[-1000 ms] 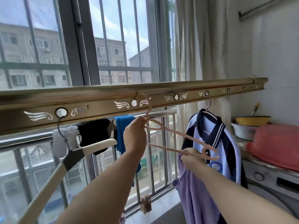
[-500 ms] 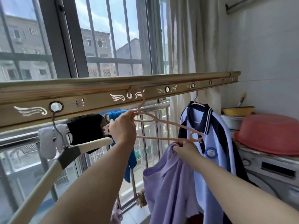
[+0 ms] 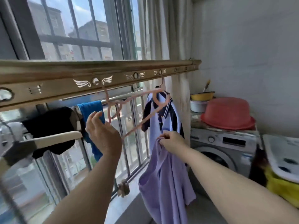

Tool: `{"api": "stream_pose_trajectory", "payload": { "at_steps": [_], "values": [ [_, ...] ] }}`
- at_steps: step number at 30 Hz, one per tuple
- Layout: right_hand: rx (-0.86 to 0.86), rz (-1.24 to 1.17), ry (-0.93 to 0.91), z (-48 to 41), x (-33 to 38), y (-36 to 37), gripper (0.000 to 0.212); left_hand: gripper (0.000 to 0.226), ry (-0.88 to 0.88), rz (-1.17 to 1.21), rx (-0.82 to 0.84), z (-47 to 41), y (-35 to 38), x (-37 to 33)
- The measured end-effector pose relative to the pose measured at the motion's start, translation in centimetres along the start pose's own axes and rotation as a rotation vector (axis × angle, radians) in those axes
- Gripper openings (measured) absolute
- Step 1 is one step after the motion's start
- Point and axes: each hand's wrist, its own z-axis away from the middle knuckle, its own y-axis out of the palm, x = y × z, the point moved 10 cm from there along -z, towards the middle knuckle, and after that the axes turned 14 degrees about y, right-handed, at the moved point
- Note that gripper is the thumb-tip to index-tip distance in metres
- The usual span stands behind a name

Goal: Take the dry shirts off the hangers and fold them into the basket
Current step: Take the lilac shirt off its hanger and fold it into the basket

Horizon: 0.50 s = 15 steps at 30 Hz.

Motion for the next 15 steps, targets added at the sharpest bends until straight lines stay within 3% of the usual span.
{"api": "stream_pose_trajectory", "payload": {
  "at_steps": [2,3,6,8,9,12,15],
  "values": [
    [-0.028,-0.023,0.031,0.3,-1.0,-0.1,0.017,0.027,-0.103,0.015,0.037,3.6,0.3,0.6],
    [-0.029,-0.052,0.036,0.6,-1.4,-0.1,0.016,0.024,-0.171,0.028,0.172,5.6,1.8,1.4],
    [-0.089,-0.086,0.055,1.8,-2.4,-1.3,0.015,0.027,-0.351,0.213,0.816,13.8,8.1,2.5],
    [-0.153,-0.126,0.052,2.6,-2.8,-2.6,0.017,0.038,-0.322,0.281,1.187,18.7,10.2,1.0],
    [-0.164,-0.149,0.056,3.2,-3.0,-3.2,0.017,0.039,-0.251,0.244,1.292,20.2,10.7,0.2],
    [-0.178,-0.212,0.034,4.4,-3.2,-5.3,0.021,0.027,-0.071,0.107,1.360,21.2,11.6,-1.3],
    [-0.304,-0.254,0.049,6.1,-5.0,-10.0,0.021,0.011,-0.087,0.078,1.340,20.9,12.5,-2.4]
  ]
}}
